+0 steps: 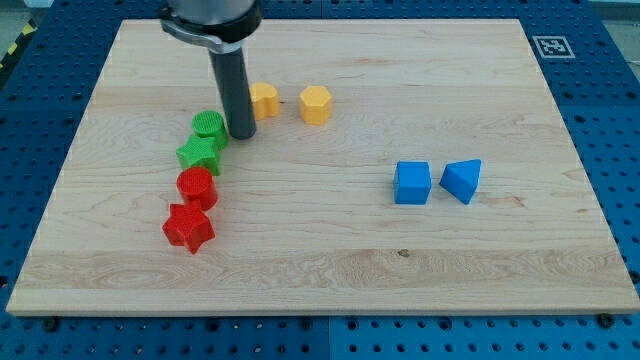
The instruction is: Slide the blue triangle top of the blue cube
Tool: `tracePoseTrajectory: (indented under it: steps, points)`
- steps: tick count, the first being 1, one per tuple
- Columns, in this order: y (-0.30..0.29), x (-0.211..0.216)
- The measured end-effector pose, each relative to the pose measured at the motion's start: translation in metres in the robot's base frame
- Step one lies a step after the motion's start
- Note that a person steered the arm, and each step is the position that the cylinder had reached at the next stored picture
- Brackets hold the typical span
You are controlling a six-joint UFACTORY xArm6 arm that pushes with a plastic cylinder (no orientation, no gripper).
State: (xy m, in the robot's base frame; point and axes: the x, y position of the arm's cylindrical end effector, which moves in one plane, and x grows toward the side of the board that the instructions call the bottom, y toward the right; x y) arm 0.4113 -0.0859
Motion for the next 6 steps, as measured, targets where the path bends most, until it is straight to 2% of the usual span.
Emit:
tracePoseTrajectory:
  steps: [1, 2, 3, 4, 6]
  points:
    - [0.056, 0.002]
    - [0.108, 0.022]
    - [0.137, 0.044]
    - [0.144, 0.04]
    - [0.198, 0.043]
